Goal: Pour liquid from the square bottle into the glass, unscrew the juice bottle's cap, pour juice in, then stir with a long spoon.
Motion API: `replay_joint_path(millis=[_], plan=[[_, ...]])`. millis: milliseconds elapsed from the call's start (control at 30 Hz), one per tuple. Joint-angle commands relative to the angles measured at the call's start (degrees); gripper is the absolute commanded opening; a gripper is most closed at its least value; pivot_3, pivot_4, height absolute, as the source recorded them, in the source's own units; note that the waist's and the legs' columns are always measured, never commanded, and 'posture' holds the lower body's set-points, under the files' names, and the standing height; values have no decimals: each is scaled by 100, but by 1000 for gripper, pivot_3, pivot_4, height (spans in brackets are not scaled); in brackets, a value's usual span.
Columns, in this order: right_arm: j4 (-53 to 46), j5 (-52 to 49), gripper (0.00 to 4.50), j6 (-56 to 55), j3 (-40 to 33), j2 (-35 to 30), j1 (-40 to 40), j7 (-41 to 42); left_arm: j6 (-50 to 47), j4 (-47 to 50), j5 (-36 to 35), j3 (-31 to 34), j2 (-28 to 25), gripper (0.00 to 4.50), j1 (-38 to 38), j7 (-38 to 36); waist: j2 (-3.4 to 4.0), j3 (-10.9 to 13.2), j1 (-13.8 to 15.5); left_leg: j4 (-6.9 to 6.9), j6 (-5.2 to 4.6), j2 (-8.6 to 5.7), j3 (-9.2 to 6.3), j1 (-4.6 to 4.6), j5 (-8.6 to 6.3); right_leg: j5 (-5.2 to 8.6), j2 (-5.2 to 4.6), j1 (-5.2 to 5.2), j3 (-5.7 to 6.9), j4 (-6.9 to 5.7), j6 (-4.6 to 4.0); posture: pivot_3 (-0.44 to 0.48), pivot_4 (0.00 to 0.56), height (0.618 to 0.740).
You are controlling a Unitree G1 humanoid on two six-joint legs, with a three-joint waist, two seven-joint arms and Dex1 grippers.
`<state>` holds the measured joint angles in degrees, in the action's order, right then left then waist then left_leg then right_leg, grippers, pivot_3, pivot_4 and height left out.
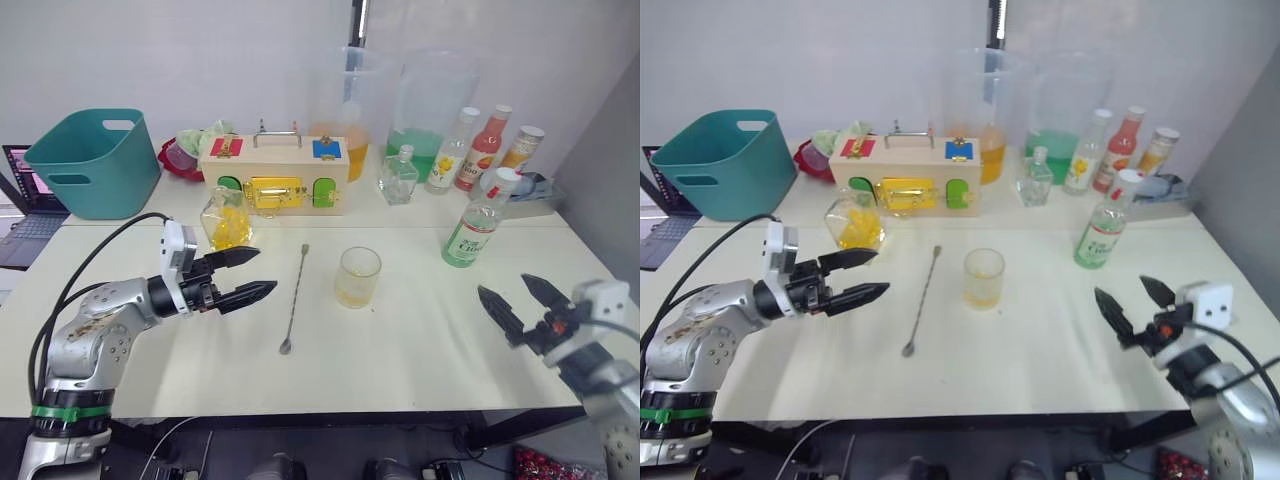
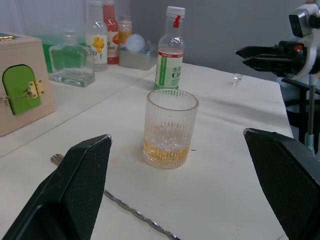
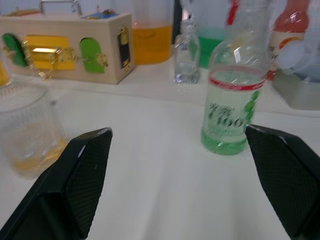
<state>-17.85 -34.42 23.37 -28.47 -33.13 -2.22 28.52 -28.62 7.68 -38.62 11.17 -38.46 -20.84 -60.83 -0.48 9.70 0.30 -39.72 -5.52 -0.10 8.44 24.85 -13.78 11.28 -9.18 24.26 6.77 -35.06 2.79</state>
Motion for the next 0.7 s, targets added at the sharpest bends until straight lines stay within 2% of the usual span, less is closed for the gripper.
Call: replay_joint_path(millis=[33, 133, 200, 333, 467, 700], plan=[[937, 333, 4500, -106, 60, -520, -903, 55, 112, 557, -2, 196, -70, 4484, 287, 188, -1, -1, -11, 0, 0, 2, -4, -1, 0, 1, 3, -4, 6, -1, 0, 0, 150, 740], [2130, 636, 4500, -281, 402, -872, -1950, 305, 75, 1037, -59, 430, -18, 4484, 699, 523, 1, 0, -40, 3, -2, 4, -2, -7, 1, 2, 5, -5, 6, -2, -2, 0, 150, 740], [2613, 748, 4500, -408, 521, -962, -2327, 459, 36, 1227, -122, 517, 6, 4484, 847, 690, 2, 0, -44, 4, -5, 4, 0, -5, 2, 1, 5, -2, 4, -1, -3, 0, 150, 740], [3348, 876, 4500, -543, 687, -951, -2954, 641, -53, 1491, -92, 535, -115, 4484, 1124, 811, 2, 0, -21, 4, -31, 7, -2, -6, 17, 2, 9, -9, 12, -4, -4, 0, 150, 740], [4922, 1243, 4500, -911, 1114, -831, -4318, 871, -210, 1884, -230, 668, -48, 4484, 1450, 1177, 4, 1, -101, 2, -39, 4, 7, -5, 22, 2, 2, -7, 6, 0, -3, 0, 150, 740], [6340, 1537, 4500, -1491, 1314, -703, -5276, 1252, -205, 2139, -258, 701, -65, 4484, 1821, 1374, 4, 1, -100, 4, -13, 5, 3, -5, 7, 2, 4, -10, 11, -1, -4, 0, 150, 740]])
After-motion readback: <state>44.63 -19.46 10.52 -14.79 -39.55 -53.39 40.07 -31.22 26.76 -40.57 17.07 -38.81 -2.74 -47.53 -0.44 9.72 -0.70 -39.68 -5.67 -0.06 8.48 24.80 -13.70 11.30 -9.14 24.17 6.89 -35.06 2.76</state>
